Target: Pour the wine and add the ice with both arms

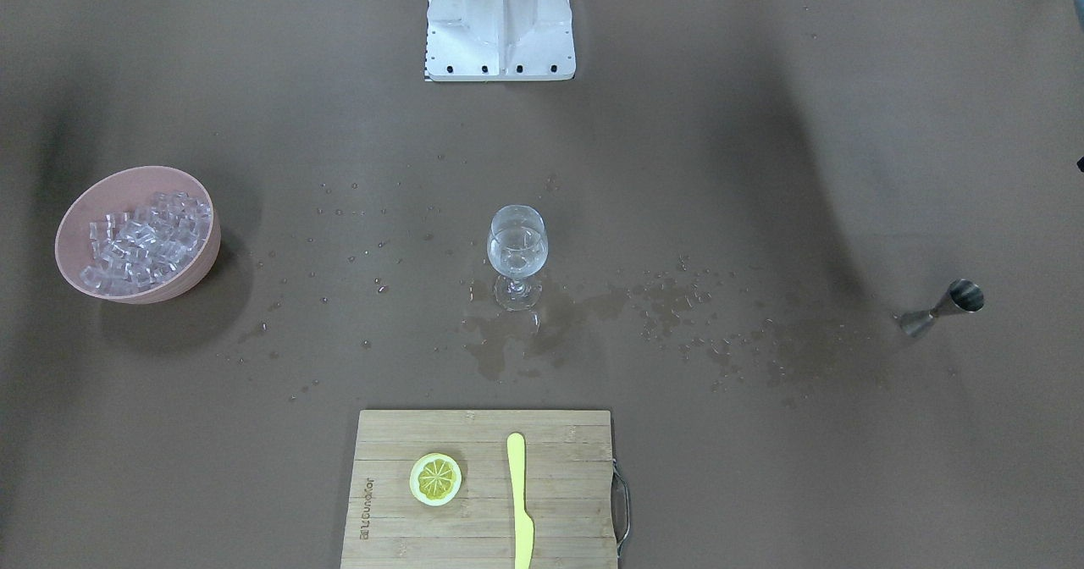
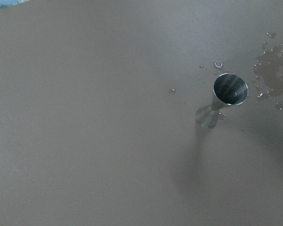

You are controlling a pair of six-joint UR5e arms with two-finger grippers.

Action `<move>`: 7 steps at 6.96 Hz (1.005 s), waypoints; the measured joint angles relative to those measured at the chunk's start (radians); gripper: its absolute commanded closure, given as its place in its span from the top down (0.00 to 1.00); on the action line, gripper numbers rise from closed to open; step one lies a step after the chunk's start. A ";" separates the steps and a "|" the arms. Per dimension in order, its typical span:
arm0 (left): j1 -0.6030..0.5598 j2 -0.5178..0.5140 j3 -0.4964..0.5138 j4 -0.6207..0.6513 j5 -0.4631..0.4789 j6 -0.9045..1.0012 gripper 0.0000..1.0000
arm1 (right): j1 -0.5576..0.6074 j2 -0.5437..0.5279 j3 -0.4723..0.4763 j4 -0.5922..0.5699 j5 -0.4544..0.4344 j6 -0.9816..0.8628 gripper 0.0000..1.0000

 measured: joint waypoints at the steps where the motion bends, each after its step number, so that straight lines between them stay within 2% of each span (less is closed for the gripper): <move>1: 0.014 -0.001 0.015 -0.053 0.002 -0.032 0.98 | 0.000 0.000 -0.007 0.000 0.000 0.000 1.00; 7: 0.134 -0.005 0.100 -0.378 0.160 -0.274 0.98 | 0.000 -0.001 -0.013 0.000 0.006 0.002 1.00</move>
